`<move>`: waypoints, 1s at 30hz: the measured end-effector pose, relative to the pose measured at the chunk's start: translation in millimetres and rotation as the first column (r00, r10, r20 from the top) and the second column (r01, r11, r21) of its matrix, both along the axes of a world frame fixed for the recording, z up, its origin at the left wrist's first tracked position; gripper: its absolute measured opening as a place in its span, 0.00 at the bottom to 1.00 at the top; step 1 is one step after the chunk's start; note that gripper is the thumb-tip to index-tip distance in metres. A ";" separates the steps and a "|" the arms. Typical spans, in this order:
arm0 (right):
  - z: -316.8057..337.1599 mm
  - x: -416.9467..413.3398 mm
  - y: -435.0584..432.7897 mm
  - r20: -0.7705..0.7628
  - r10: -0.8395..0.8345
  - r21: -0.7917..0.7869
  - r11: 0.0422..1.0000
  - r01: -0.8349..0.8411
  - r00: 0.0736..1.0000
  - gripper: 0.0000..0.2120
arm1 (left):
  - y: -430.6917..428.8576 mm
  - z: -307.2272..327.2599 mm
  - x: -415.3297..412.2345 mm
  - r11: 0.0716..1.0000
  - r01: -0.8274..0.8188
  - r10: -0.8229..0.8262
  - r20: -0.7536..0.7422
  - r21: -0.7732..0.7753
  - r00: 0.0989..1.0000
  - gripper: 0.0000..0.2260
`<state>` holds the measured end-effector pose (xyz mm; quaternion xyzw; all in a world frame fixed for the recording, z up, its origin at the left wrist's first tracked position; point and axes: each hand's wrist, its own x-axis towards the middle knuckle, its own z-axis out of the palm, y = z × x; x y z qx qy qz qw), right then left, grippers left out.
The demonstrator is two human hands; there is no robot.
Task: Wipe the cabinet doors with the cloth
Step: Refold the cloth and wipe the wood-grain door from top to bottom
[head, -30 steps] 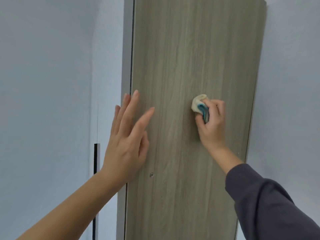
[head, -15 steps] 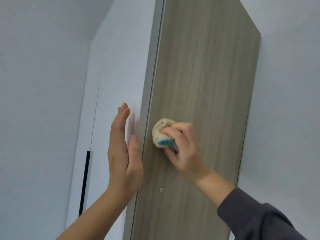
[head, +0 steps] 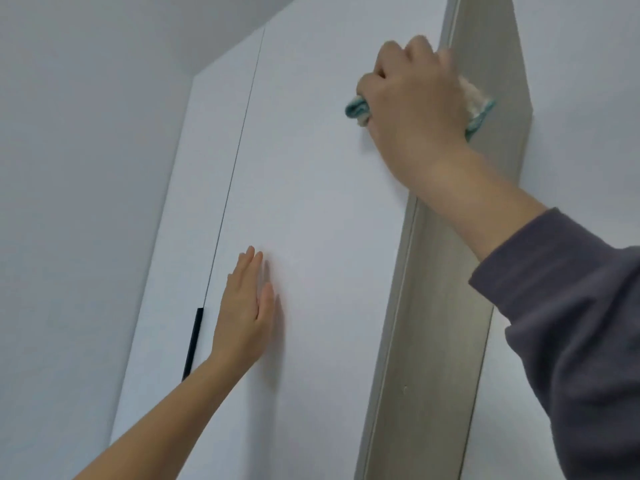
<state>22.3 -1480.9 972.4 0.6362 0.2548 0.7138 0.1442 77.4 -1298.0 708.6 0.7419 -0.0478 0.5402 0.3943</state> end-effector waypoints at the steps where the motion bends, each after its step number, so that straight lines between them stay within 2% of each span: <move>1: -5.5 -0.9 9.0 -0.006 -0.072 -0.039 0.997 0.071 0.997 0.09 | 13.6 -6.0 4.4 0.999 -0.012 0.013 -0.039 0.033 0.999 0.25; 3: -25.4 -1.3 31.0 0.025 -0.149 -0.140 0.979 0.151 0.989 0.11 | 43.7 -20.9 12.3 0.996 -0.013 0.024 -0.117 0.093 0.993 0.25; 6: -71.5 11.9 58.4 0.067 -0.154 -0.246 0.955 0.166 0.986 0.18 | 81.2 -49.6 22.0 0.975 -0.006 0.051 -0.196 0.221 0.979 0.27; 9: -140.5 34.0 83.6 -0.051 -0.227 -0.384 0.903 0.190 0.973 0.07 | 106.8 -71.3 34.7 0.954 0.015 0.057 -0.233 0.298 0.971 0.30; 13: -239.2 53.8 111.5 -0.146 -0.285 -0.622 0.771 0.137 0.947 0.06 | 127.0 -92.0 44.3 0.934 0.026 0.065 -0.243 0.356 0.968 0.30; 15: -253.4 55.3 121.4 -0.147 -0.295 -0.686 0.718 0.118 0.944 0.06 | 140.0 -97.5 49.6 0.918 0.014 0.088 -0.237 0.397 0.968 0.30; 17: -223.9 58.5 132.9 -0.102 -0.241 -0.655 0.747 0.117 0.965 0.06 | 151.5 -97.3 57.4 0.906 0.001 0.107 -0.231 0.423 0.967 0.30; 19: -163.5 65.5 149.8 0.010 -0.171 -0.543 0.826 0.149 0.985 0.08 | 159.2 -93.2 65.5 0.902 -0.007 0.116 -0.227 0.431 0.967 0.30; 21: -94.8 72.0 168.0 0.183 -0.220 -0.378 0.884 0.275 0.958 0.08 | 167.7 -88.1 74.3 0.896 -0.024 0.130 -0.209 0.444 0.969 0.30; 22: -65.2 74.6 175.5 0.225 -0.284 -0.279 0.898 0.341 0.932 0.05 | 173.5 -84.2 79.3 0.891 -0.031 0.135 -0.198 0.454 0.971 0.30; 23: -41.3 73.4 179.8 0.209 -0.338 -0.185 0.908 0.377 0.917 0.03 | 177.2 -80.4 83.1 0.888 -0.033 0.129 -0.182 0.458 0.975 0.30; 25: -18.3 80.3 187.0 0.092 -0.381 -0.060 0.920 0.387 0.920 0.13 | 186.8 -71.8 89.5 0.897 -0.006 0.087 -0.162 0.443 0.983 0.30; 26: -19.1 80.3 191.6 0.054 -0.370 -0.037 0.927 0.372 0.927 0.13 | 190.0 -65.1 91.2 0.902 0.013 0.061 -0.156 0.433 0.986 0.29; 28: -48.7 86.1 206.7 -0.013 -0.347 -0.105 0.933 0.344 0.938 0.04 | 198.1 -53.3 97.3 0.907 0.022 0.039 -0.136 0.419 0.990 0.28; 30: -113.8 96.3 211.1 -0.119 -0.293 -0.341 0.909 0.239 0.949 0.16 | 206.0 -41.9 106.4 0.915 0.025 0.029 -0.128 0.403 0.991 0.29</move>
